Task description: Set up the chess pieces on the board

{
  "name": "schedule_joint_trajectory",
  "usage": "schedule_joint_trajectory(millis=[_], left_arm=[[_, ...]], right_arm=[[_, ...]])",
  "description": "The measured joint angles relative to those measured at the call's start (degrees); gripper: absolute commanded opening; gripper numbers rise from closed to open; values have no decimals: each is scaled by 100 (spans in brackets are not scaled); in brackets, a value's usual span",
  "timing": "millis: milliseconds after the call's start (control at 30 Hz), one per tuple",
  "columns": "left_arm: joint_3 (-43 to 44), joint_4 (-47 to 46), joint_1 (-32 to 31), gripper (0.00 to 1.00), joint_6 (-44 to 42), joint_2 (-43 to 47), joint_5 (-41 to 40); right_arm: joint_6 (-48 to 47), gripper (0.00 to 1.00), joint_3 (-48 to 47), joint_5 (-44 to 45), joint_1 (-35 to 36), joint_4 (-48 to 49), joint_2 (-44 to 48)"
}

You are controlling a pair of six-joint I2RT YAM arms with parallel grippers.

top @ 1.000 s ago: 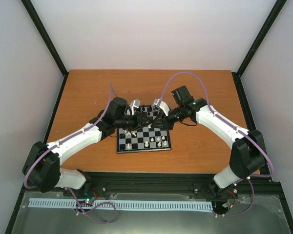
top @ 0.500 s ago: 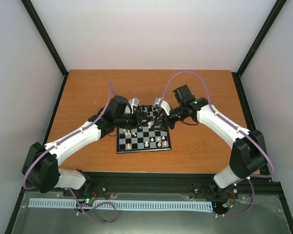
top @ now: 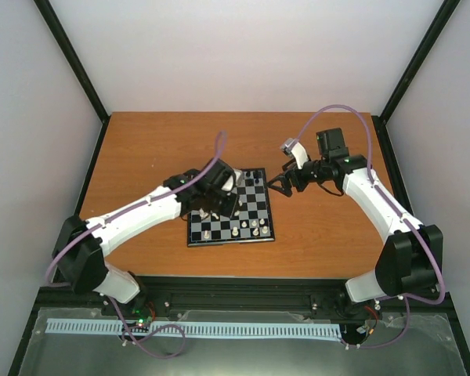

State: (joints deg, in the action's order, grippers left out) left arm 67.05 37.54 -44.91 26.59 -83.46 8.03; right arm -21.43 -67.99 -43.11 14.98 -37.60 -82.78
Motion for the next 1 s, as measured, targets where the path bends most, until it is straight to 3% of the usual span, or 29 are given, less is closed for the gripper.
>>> schedule_joint_trajectory(millis=[467, 1000], left_arm=[[289, 485, -1113, 5, -603, -1309, -1154], [501, 227, -1180, 6, -601, -2044, -1298]], right_arm=[[332, 100, 140, 802, -334, 227, 0], [330, 100, 140, 616, -494, 247, 2]])
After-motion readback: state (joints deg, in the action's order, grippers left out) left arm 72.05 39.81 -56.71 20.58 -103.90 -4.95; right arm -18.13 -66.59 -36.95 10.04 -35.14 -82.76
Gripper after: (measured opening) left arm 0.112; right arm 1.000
